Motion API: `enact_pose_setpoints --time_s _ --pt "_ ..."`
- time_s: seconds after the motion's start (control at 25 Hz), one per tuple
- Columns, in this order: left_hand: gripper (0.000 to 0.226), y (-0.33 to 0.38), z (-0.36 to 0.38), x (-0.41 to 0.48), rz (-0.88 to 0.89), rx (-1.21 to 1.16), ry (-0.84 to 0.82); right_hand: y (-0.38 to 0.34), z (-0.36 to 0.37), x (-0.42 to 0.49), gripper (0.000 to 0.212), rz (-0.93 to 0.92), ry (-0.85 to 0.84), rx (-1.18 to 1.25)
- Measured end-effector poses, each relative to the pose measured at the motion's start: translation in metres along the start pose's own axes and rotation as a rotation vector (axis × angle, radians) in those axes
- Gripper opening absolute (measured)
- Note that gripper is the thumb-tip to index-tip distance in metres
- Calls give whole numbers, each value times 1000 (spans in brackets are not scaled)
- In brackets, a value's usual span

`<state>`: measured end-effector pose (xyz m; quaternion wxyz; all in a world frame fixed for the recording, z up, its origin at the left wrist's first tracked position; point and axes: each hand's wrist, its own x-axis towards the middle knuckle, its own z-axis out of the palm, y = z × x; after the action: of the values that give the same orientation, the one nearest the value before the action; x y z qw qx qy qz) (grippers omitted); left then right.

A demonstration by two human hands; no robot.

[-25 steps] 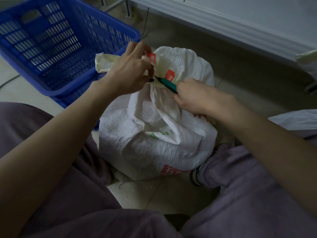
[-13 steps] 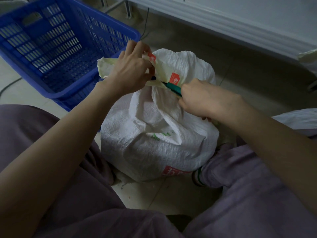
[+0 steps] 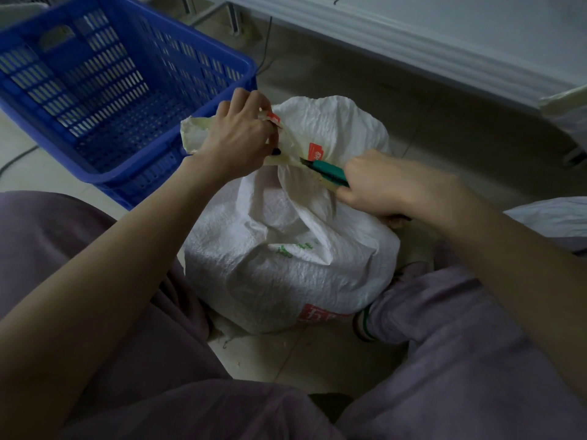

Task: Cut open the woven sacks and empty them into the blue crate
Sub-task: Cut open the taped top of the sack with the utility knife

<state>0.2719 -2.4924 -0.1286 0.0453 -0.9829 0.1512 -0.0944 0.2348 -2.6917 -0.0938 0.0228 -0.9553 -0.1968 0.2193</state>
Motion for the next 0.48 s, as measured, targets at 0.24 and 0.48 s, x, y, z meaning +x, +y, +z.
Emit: enact_pose_setpoints --time_s 0.24,0.48 --pt "28 -15 2 -1 -139 -92 -20 46 -21 -30 22 61 -221 444" --pt "25 -2 -10 4 -84 -269 -23 24 1 21 24 15 379 421"
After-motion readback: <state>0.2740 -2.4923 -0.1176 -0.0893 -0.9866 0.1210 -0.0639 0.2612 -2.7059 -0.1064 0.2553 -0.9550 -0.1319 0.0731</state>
